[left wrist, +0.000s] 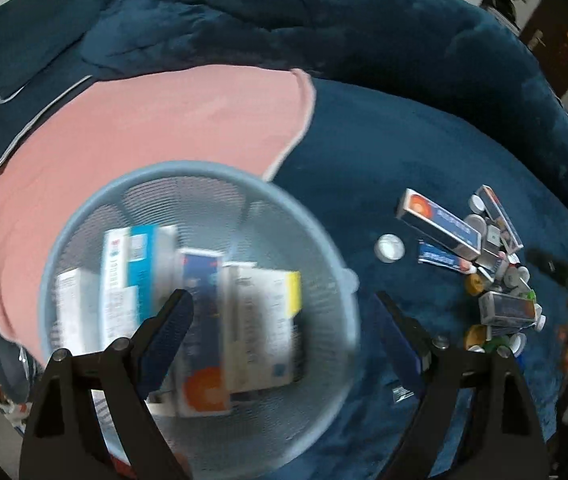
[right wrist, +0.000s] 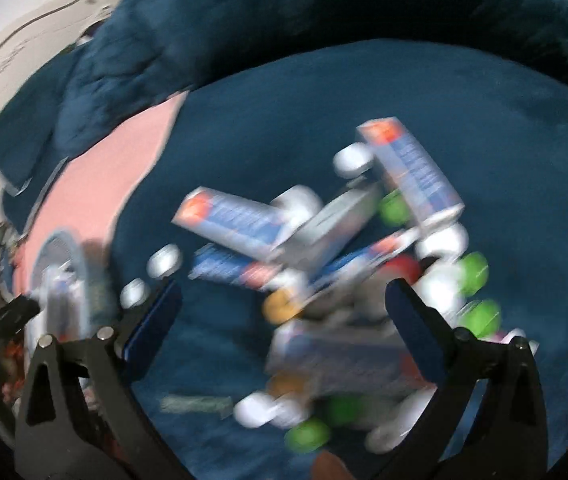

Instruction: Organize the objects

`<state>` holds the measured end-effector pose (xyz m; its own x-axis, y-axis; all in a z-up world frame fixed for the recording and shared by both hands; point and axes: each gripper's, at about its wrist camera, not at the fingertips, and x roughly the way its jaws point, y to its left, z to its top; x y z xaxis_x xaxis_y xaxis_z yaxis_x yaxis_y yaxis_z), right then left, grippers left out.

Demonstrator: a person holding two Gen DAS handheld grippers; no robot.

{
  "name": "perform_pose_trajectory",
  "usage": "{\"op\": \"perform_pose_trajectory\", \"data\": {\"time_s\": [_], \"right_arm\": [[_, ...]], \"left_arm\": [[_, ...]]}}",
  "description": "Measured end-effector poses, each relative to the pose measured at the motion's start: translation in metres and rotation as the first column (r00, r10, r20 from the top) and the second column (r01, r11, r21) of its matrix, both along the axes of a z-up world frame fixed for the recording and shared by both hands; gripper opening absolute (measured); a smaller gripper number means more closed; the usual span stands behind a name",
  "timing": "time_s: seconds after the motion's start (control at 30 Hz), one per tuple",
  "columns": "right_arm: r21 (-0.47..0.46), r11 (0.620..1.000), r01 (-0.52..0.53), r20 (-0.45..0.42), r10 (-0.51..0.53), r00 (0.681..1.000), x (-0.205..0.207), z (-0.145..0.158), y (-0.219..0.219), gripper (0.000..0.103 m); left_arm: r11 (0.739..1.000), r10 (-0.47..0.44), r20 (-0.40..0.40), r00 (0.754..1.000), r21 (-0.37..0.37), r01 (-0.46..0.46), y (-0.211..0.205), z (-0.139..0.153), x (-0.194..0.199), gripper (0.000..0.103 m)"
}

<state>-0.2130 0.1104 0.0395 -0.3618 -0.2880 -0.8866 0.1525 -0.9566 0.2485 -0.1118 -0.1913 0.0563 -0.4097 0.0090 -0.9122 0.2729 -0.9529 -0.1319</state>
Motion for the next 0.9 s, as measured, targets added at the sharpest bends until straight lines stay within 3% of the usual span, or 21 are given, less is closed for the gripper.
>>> {"op": "perform_pose_trajectory", "data": {"time_s": [0.13, 0.37, 0.43, 0.47, 0.5, 0.53, 0.77, 0.9], "right_arm": [[0.072, 0.996, 0.053, -0.008, -0.053, 0.999, -0.047, -0.014, 0.024, 0.102], [0.133, 0.988, 0.074, 0.07, -0.083, 0.994, -0.102, -0.058, 0.05, 0.099], [0.137, 0.989, 0.059, 0.107, -0.074, 0.992, -0.11, -0.071, 0.051, 0.084], [0.14, 0.989, 0.046, 0.127, -0.064, 0.99, -0.112, -0.077, 0.051, 0.058], [0.141, 0.99, 0.029, 0.145, -0.049, 0.988, -0.113, -0.082, 0.051, 0.042], [0.139, 0.99, 0.022, 0.143, -0.042, 0.989, -0.112, -0.083, 0.051, 0.042], [0.078, 0.997, -0.003, 0.02, 0.001, 1.0, -0.077, -0.036, 0.056, 0.042], [0.064, 0.997, -0.039, -0.026, 0.04, 0.999, -0.056, -0.007, 0.06, 0.042]], "left_arm": [[0.999, -0.035, -0.01, 0.999, 0.031, 0.035, 0.022, -0.002, -0.014, 0.091], [0.995, -0.062, 0.015, 0.998, 0.084, 0.061, 0.059, -0.017, -0.039, 0.091], [0.994, -0.071, 0.028, 0.997, 0.09, 0.068, 0.07, -0.023, -0.048, 0.091], [0.994, -0.072, 0.033, 0.997, 0.088, 0.069, 0.074, -0.025, -0.052, 0.091], [0.994, -0.072, 0.039, 0.997, 0.086, 0.068, 0.079, -0.026, -0.058, 0.091], [0.994, -0.069, 0.039, 0.997, 0.09, 0.065, 0.083, -0.027, -0.062, 0.091], [0.98, 0.038, 0.061, 0.997, 0.193, -0.049, 0.109, -0.043, -0.109, 0.091], [0.967, 0.128, 0.097, 0.987, 0.209, -0.146, 0.127, -0.057, -0.141, 0.091]]}}
